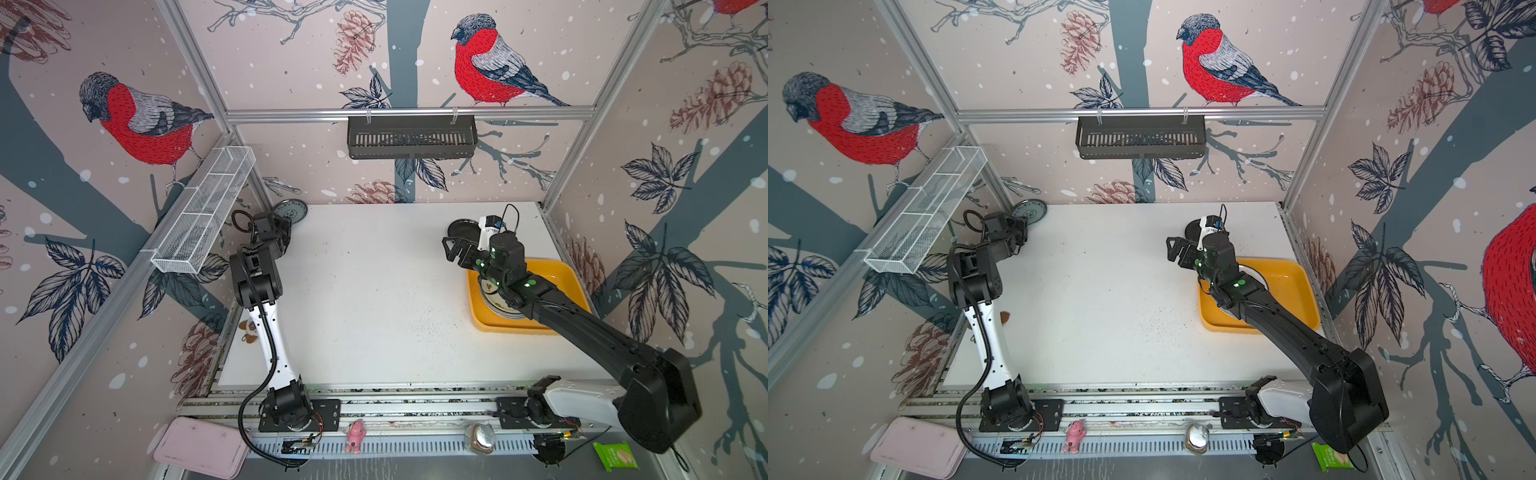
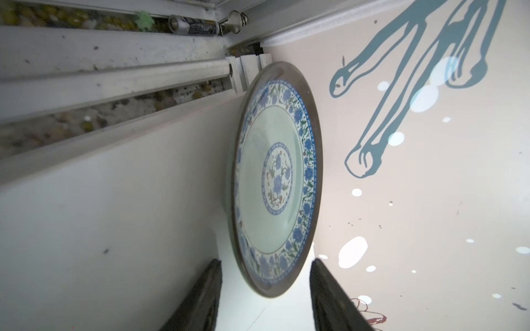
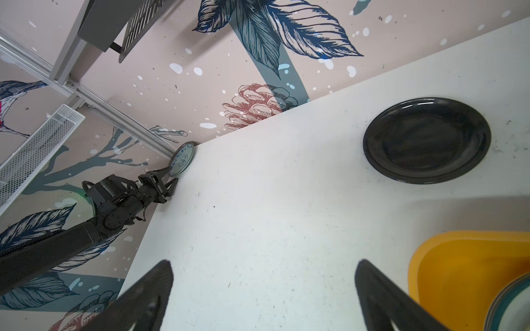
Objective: Place the plates into the plastic bin on the countertop
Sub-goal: 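Grasp the blue floral plate rim with the left gripper and drag it toward table center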
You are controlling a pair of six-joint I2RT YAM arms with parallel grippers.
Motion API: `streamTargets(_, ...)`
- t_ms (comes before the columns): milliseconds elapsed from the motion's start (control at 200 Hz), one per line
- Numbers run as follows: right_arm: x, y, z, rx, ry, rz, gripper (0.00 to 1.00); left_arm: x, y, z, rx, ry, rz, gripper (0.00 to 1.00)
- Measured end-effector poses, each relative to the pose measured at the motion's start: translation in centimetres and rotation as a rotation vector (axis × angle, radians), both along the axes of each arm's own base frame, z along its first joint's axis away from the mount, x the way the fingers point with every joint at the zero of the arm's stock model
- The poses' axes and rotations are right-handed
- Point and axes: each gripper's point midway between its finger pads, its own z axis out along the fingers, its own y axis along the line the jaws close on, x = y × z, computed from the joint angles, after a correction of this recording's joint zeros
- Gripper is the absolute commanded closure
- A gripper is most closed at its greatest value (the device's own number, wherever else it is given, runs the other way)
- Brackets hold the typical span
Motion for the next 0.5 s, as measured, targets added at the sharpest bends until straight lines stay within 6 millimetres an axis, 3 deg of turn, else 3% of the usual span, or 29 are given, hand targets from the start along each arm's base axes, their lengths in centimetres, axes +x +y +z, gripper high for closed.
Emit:
streamTargets(340,0.6,-1.0,-0.3,-0.02,0.01,-0.049,0.0,0.1,0.8,-1.3,-0.057,-0.024,0.066,0.84)
streamTargets(500,0.9,-1.6,-0.5,-0.026,0.015,-0.068,0.0,0.1,1.1,-1.7,-0.081,-0.009,0.088,0.89)
